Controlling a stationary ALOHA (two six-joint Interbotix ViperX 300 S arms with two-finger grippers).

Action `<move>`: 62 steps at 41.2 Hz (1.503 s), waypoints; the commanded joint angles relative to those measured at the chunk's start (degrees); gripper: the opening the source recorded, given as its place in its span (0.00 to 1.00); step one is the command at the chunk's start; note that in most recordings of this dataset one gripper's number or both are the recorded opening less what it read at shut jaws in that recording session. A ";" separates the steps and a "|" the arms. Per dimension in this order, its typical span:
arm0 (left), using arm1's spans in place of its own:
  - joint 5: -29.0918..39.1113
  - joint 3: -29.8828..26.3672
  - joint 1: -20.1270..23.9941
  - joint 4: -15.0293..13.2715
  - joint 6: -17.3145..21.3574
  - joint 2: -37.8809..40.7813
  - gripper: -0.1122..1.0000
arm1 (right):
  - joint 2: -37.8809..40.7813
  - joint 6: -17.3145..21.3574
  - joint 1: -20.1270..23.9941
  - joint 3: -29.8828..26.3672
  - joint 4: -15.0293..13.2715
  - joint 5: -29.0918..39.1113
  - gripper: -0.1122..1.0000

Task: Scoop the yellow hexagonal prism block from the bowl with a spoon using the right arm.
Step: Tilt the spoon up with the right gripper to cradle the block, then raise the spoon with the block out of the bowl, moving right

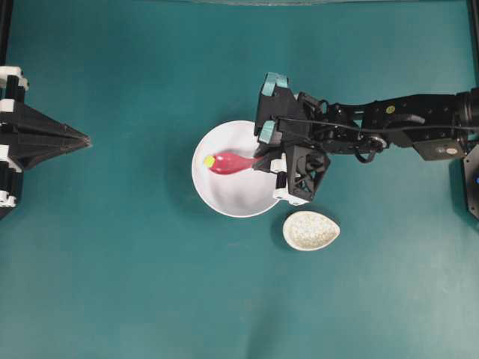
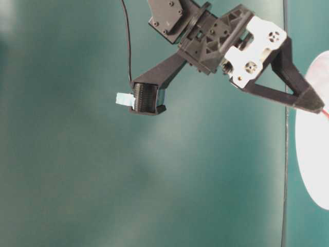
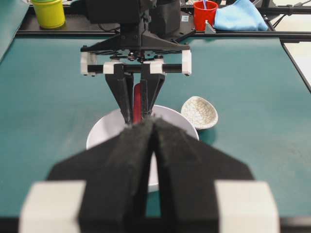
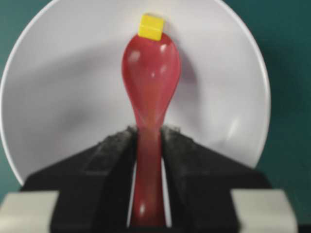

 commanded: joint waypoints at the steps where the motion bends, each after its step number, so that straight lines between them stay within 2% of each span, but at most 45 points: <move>1: -0.26 -1.67 0.09 0.18 0.09 0.26 0.10 | -0.79 -0.09 0.35 -0.88 0.35 -0.70 0.32; 25: -0.26 -1.67 0.09 0.18 0.09 0.26 0.10 | -0.79 -0.09 0.88 -0.70 0.53 -4.66 0.32; 35: -0.26 -1.76 0.09 0.18 0.00 0.26 0.10 | -4.31 -0.35 0.88 -0.44 0.44 -4.39 0.32; 49: -0.35 -1.76 0.09 0.18 0.00 0.26 0.10 | -16.87 -1.05 0.88 5.01 -0.79 -4.92 0.32; 62: -0.26 -1.85 0.09 0.18 0.00 -0.26 0.10 | -31.20 -1.23 0.88 13.89 -2.37 -13.27 0.32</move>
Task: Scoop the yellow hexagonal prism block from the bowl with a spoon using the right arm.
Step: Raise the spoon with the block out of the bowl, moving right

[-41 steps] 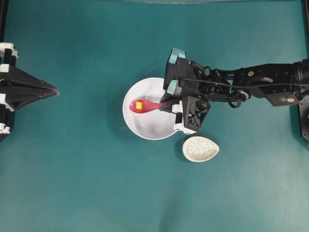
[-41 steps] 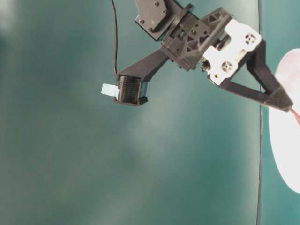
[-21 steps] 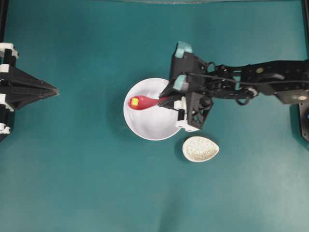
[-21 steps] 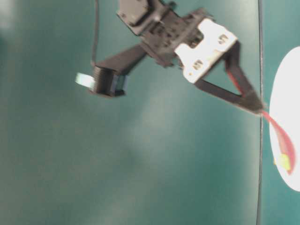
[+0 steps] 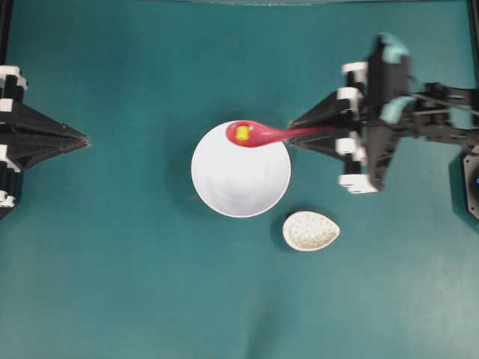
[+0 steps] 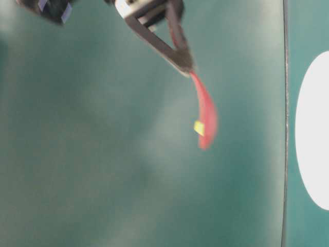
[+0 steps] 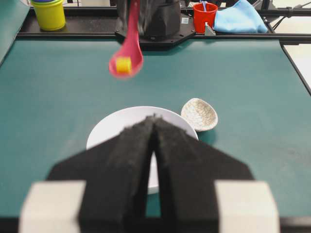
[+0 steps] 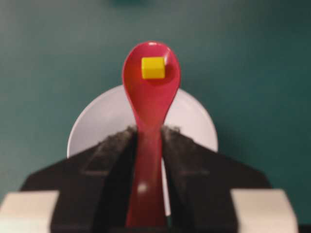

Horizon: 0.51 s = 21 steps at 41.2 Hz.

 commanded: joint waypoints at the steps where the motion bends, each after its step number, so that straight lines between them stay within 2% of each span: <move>1: -0.18 -1.76 0.09 0.18 -0.09 0.26 0.10 | -3.96 -0.09 0.09 0.62 -0.26 -2.29 0.32; 7: -0.18 -1.76 0.09 0.18 -0.09 0.09 0.10 | -6.15 -0.09 0.09 1.49 -0.26 -2.81 0.32; 21: 1.93 -1.85 0.09 0.18 0.00 -0.35 0.10 | -4.48 0.18 0.09 0.79 -0.26 -2.99 0.32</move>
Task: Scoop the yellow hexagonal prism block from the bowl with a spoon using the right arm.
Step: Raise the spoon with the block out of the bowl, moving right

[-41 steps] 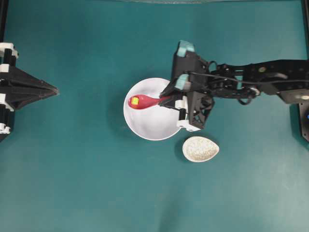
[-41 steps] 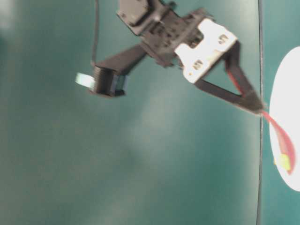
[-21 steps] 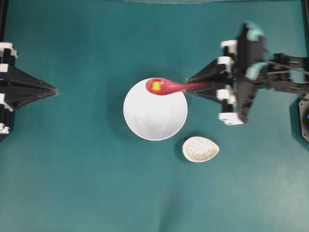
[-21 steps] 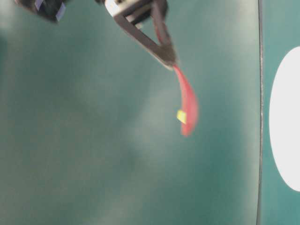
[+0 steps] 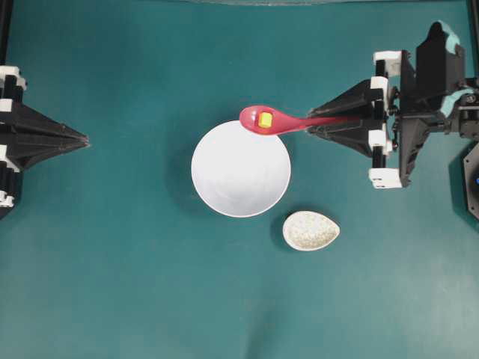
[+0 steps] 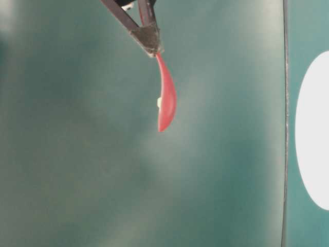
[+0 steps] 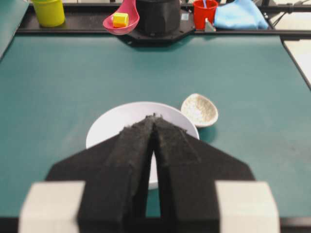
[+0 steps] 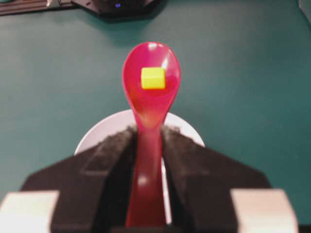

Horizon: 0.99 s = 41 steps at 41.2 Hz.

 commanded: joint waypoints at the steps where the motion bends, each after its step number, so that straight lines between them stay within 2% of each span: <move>1: 0.62 -1.85 0.09 0.18 0.09 -0.18 0.10 | 0.00 0.09 0.09 -1.49 -0.09 -0.70 0.32; 13: 4.83 -2.37 0.09 0.18 0.00 -2.29 0.10 | 0.35 0.18 0.09 -1.67 -0.09 -0.70 0.32; 41: 4.66 -2.29 0.09 0.18 0.00 -1.93 0.10 | 0.97 0.26 0.09 -1.85 -0.18 -0.44 0.32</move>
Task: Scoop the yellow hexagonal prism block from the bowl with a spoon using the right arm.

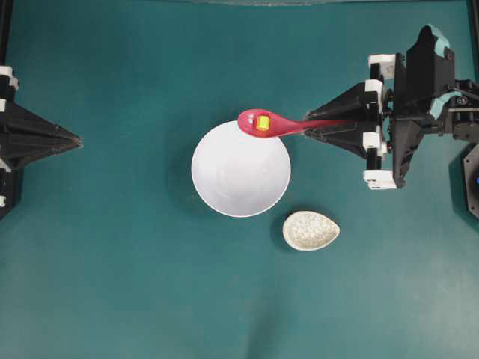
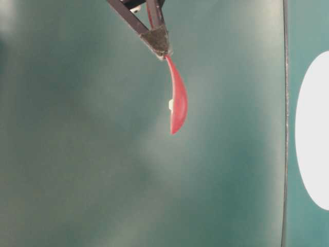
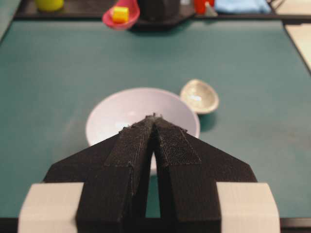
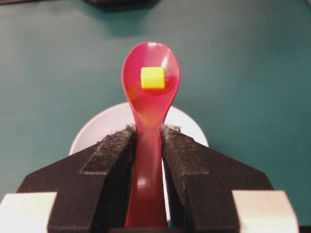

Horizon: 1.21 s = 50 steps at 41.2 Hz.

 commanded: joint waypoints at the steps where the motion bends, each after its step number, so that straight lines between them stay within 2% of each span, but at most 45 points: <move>1: -0.53 -1.49 0.09 0.18 0.00 0.70 0.10 | 0.00 0.09 0.09 -1.76 -0.09 -0.44 0.32; 50: -0.62 -1.41 0.09 0.18 0.00 0.62 0.10 | 1.93 -0.18 0.09 -2.55 -0.09 -0.70 0.32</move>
